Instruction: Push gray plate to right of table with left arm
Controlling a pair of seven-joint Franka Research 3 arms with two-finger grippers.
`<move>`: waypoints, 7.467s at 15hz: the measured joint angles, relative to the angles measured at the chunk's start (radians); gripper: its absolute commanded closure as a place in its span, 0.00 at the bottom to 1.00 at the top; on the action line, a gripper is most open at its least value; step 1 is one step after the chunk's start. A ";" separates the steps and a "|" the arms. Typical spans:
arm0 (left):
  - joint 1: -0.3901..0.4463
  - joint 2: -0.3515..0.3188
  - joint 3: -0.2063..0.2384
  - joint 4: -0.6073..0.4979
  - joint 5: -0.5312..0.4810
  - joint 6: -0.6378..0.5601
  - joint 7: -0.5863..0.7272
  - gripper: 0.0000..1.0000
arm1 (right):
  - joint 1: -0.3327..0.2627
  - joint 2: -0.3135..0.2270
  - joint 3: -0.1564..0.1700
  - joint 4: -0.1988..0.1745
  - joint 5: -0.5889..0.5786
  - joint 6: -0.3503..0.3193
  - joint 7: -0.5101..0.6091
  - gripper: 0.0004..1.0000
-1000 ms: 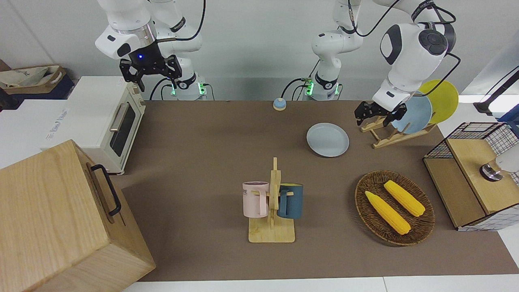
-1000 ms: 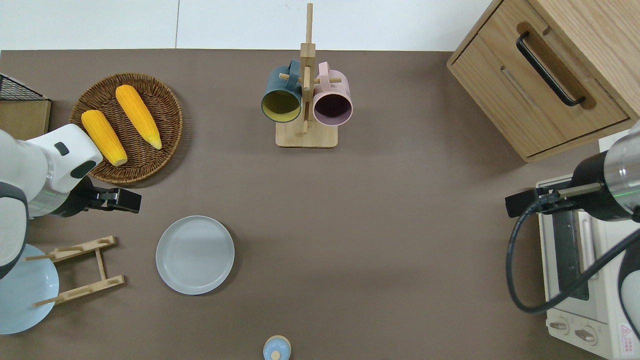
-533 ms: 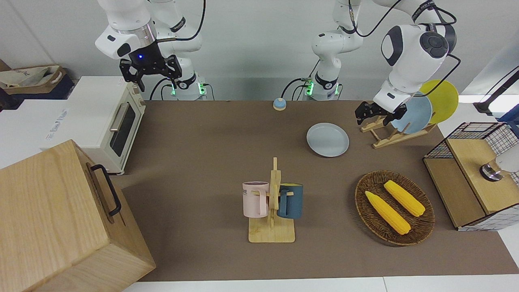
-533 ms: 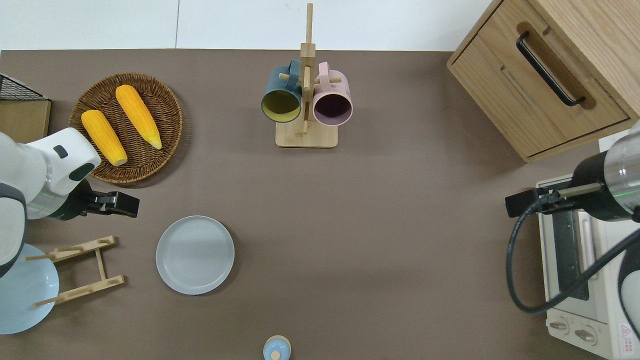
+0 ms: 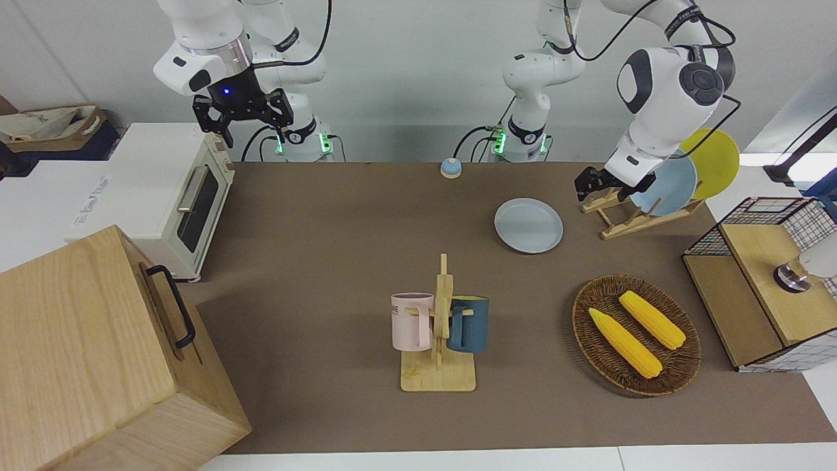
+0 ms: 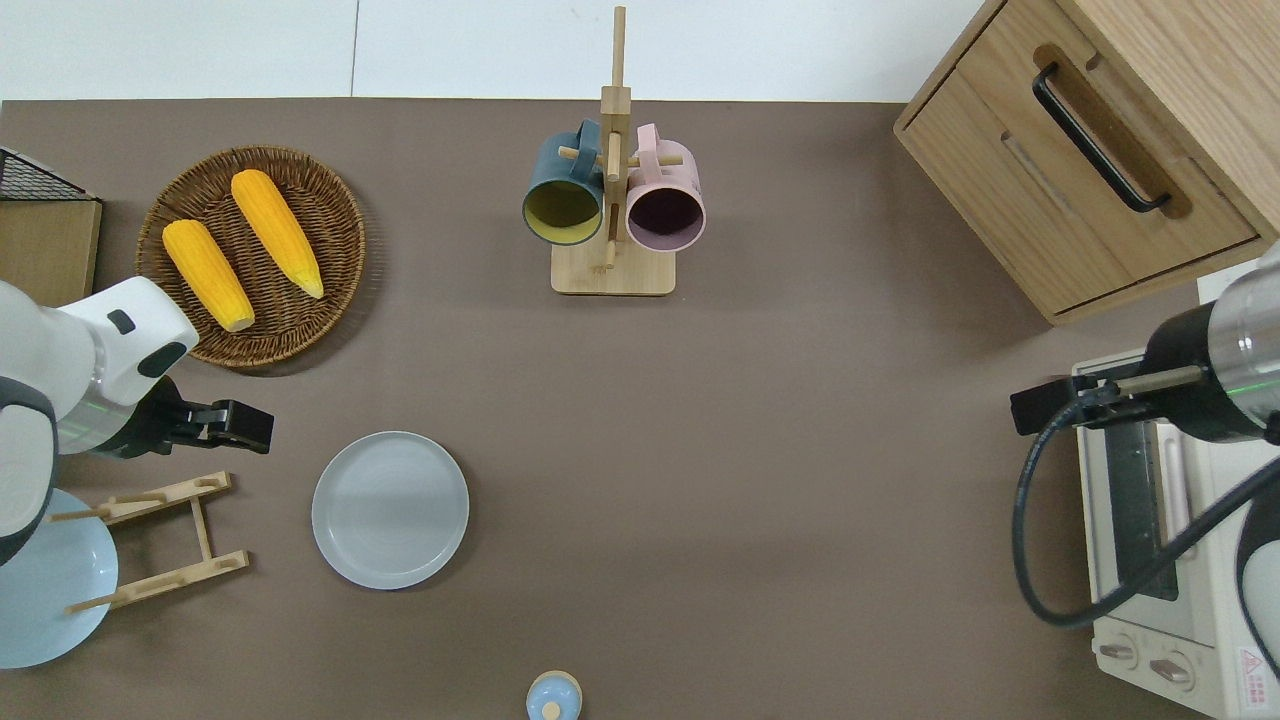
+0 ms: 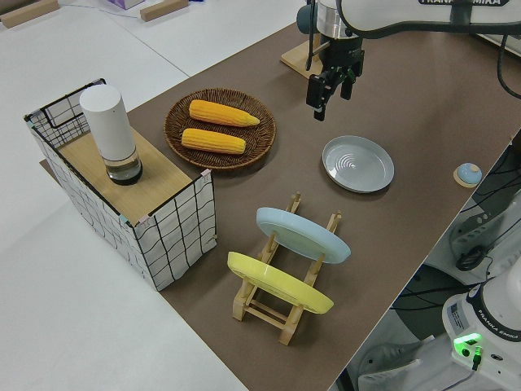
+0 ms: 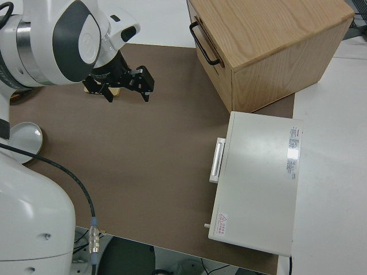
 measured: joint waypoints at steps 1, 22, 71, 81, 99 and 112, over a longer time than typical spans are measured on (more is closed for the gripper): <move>0.000 -0.007 -0.001 -0.018 -0.001 0.011 0.000 0.00 | 0.000 0.000 0.000 0.000 0.000 0.000 0.000 0.02; -0.004 -0.195 -0.019 -0.642 -0.028 0.599 -0.004 0.00 | 0.000 0.000 0.000 0.000 0.000 0.000 0.000 0.02; -0.447 -0.086 -0.046 -0.628 -0.151 0.740 -0.588 1.00 | 0.000 0.000 0.000 0.000 0.000 0.000 0.000 0.02; -0.575 0.132 -0.161 -0.383 -0.042 0.763 -1.034 1.00 | 0.000 0.000 0.000 0.000 0.000 0.000 0.000 0.02; -0.776 0.456 -0.165 -0.015 0.294 0.771 -1.540 0.77 | 0.000 0.000 0.000 0.000 0.000 0.000 0.000 0.02; -0.767 0.444 -0.137 0.035 0.305 0.672 -1.547 0.02 | 0.000 0.000 0.000 0.000 0.000 0.000 0.000 0.02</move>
